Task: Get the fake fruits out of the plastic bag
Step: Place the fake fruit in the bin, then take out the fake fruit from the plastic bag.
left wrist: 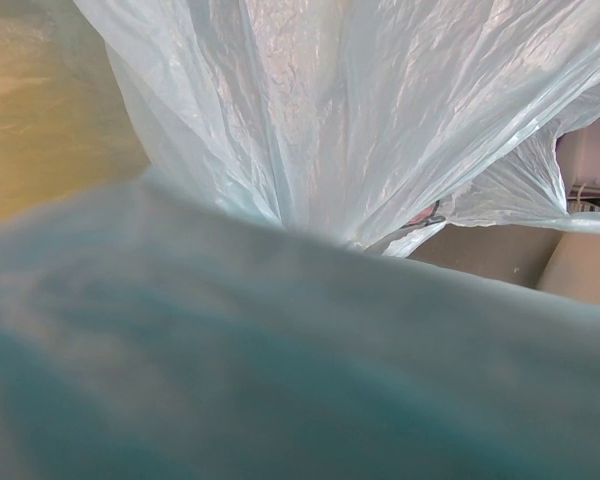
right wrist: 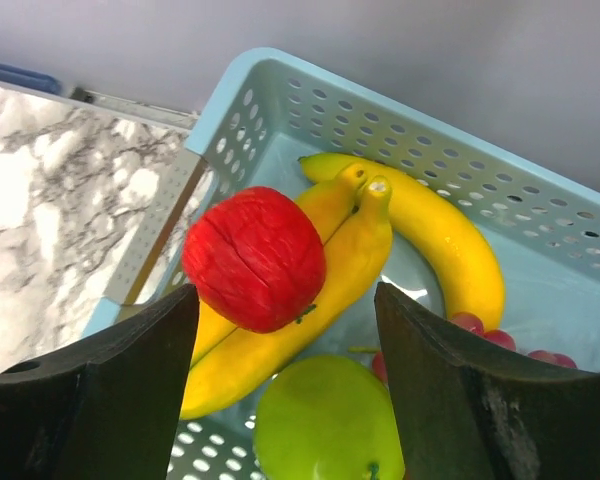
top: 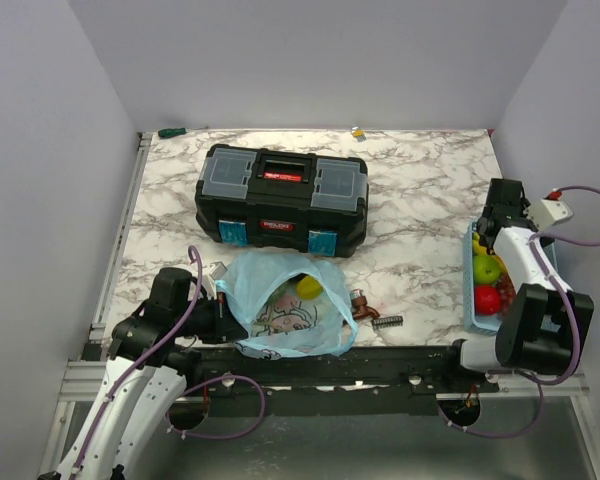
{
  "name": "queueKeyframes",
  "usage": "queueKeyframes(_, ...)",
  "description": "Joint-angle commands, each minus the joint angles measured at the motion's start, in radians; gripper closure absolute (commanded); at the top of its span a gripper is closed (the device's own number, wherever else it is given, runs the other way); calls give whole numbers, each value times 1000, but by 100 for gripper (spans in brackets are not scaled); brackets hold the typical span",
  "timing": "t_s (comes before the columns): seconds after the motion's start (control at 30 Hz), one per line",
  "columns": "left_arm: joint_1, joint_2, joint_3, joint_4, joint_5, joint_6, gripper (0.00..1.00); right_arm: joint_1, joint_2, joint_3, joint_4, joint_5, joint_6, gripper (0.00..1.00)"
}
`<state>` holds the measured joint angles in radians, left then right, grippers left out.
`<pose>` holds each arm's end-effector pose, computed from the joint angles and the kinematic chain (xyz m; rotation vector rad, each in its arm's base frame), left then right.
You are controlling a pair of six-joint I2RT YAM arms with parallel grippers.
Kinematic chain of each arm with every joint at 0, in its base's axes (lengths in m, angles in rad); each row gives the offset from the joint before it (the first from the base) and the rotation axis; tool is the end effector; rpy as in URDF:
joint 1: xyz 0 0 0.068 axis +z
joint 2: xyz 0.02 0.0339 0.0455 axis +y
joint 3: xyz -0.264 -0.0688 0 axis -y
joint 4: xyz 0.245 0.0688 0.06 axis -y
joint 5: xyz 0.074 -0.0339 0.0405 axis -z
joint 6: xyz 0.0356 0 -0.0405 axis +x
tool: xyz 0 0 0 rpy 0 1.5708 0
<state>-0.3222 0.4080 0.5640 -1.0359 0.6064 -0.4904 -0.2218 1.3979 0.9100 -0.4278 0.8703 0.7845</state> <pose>0.0658 -0.0434 0.2360 0.0713 2.5445 -1.0867 0.2654 -0.0877 0.2348 1.3535 1.7447 -0.7683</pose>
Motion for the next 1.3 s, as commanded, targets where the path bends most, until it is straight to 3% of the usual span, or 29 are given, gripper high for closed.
queueKeyframes(0.0, -2, -1, -11, 20, 38, 18, 100, 1, -102, 6, 33, -111, -24, 29)
queueKeyframes(0.23, -2, 8, -10, 19, 33, 16, 100, 22, -324, -95, 189, -486, -88, 39)
queueKeyframes(0.4, -2, 7, -12, 14, 17, 4, 100, 98, -381, -86, 187, -705, -117, 37)
queueKeyframes(0.5, -2, 4, -9, 20, 20, 7, 100, 218, -374, -62, 208, -791, -169, 34)
queueKeyframes(0.73, 0, 7, -7, 20, 20, 9, 100, 770, -369, 67, 167, -612, -268, 28)
queueKeyframes(0.93, 0, 6, -11, 17, 14, 2, 100, 1054, -336, 172, 187, -710, -369, 24)
queueKeyframes(1.17, 0, 5, -11, 16, 5, -5, 100, 1530, -207, 300, 151, -565, -605, 16)
queueKeyframes(1.27, 1, 0, -8, 18, 2, -6, 100, 1630, -116, 332, 97, -522, -659, 15)
